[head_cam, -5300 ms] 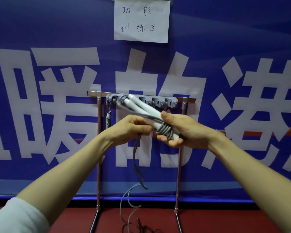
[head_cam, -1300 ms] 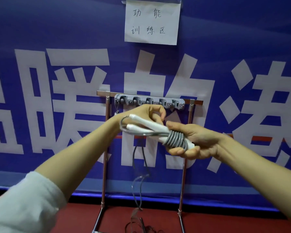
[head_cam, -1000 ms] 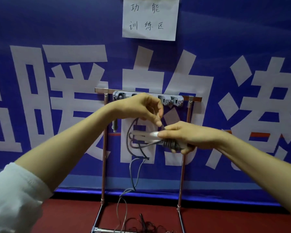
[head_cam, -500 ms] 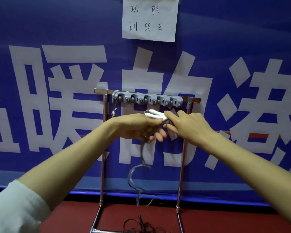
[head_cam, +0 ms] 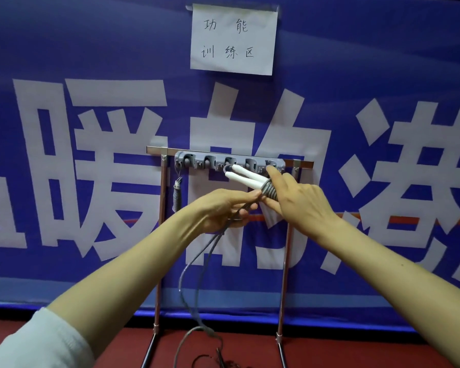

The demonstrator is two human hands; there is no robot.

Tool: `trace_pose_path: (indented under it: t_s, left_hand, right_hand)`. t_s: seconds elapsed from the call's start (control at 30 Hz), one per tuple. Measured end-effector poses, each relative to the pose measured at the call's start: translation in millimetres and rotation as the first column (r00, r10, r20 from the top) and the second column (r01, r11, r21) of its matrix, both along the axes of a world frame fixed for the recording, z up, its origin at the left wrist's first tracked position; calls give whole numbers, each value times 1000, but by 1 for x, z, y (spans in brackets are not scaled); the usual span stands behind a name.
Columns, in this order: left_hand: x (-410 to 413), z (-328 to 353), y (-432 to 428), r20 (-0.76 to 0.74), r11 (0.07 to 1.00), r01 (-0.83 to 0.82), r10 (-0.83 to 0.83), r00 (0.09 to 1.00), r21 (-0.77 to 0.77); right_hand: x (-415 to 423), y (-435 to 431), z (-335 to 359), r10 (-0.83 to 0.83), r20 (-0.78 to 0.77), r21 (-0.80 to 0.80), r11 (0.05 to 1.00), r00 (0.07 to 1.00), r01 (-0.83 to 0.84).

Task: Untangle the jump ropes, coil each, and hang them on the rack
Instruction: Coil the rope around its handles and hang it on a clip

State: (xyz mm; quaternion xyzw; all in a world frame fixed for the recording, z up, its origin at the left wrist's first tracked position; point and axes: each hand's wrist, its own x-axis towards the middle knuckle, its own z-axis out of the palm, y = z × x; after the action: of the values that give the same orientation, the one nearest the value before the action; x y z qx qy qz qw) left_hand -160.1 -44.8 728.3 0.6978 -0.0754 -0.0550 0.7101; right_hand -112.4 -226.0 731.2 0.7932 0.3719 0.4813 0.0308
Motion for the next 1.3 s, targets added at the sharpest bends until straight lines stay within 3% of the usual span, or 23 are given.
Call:
trace_pose_path:
  t_s: [0.13,0.23,0.3,0.37,0.47,0.63,0.7,0.73,0.77,0.83,0.87,0.93,1.03,1.1,1.3]
  left_hand:
    - [-2,-9,-2,174,997,-77,75,982,1]
    - [-8,-10,-1,244,995,-93,84,966,23]
    - [-10,-7,-1,378,972,-220,175,909,81]
    - [-11,-3,-4,659,869,-468,257,707,163]
    - [-6,-6,-6,932,661,-734,146,331,157]
    - [5,-20,-8,986,479,-878,-150,-68,12]
    - [9,-22,-5,980,473,-881,-158,-122,-33]
    - [7,-22,-5,996,525,-851,-78,-53,-4]
    - [3,-22,-7,994,625,-780,62,93,34]
    - [-8,-21,-17,804,833,-550,287,521,59]
    - [-12,-18,-21,672,894,-446,303,675,44]
    - [-16,-12,-23,500,955,-293,231,834,46]
    - [-16,2,-14,288,996,-84,71,955,32]
    - [-14,8,-7,190,1000,-20,16,982,19]
    - [-9,4,2,136,997,-22,31,990,-69]
  right_hand:
    - [-14,2,4,57,-288,139,990,956,-18]
    - [-19,3,4,54,-307,180,984,950,2]
    - [-17,3,2,-22,-288,143,988,957,66]
    - [-15,3,1,-102,-283,94,987,954,133]
    - [-12,6,5,-157,-305,43,983,939,179]
    - [-11,10,7,-112,-337,127,978,935,163]
    - [-10,9,5,-39,-310,200,974,950,105]
    - [-10,9,4,7,-298,239,969,955,68]
    - [-10,9,3,53,-288,271,962,956,28]
    - [-10,10,2,129,-274,312,949,953,-39]
    - [-10,11,3,151,-267,324,944,952,-59]
    - [-10,12,4,162,-243,322,944,957,-78]
    - [-10,9,7,131,-188,266,961,973,-78]
    - [-10,7,6,121,-170,240,968,978,-78]
    - [-17,5,9,213,-368,301,948,905,-101]
